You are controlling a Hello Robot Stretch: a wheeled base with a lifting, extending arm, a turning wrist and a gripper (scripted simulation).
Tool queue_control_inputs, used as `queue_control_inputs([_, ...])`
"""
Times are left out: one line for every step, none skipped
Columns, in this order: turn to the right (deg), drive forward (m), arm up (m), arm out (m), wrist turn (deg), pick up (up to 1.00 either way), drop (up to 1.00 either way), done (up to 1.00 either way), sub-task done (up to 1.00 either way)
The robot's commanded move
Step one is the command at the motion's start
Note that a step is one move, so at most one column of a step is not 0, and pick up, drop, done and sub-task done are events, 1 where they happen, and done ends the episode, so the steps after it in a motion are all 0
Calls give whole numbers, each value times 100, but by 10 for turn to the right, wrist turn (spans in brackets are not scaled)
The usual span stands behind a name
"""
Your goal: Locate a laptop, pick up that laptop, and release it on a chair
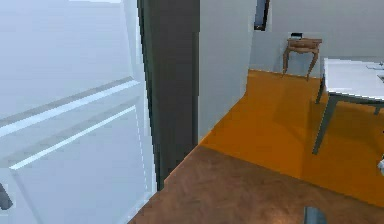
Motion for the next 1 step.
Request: queue_control_inputs([0, 0, -50, 0, 0, 0, 0, 0, 0])
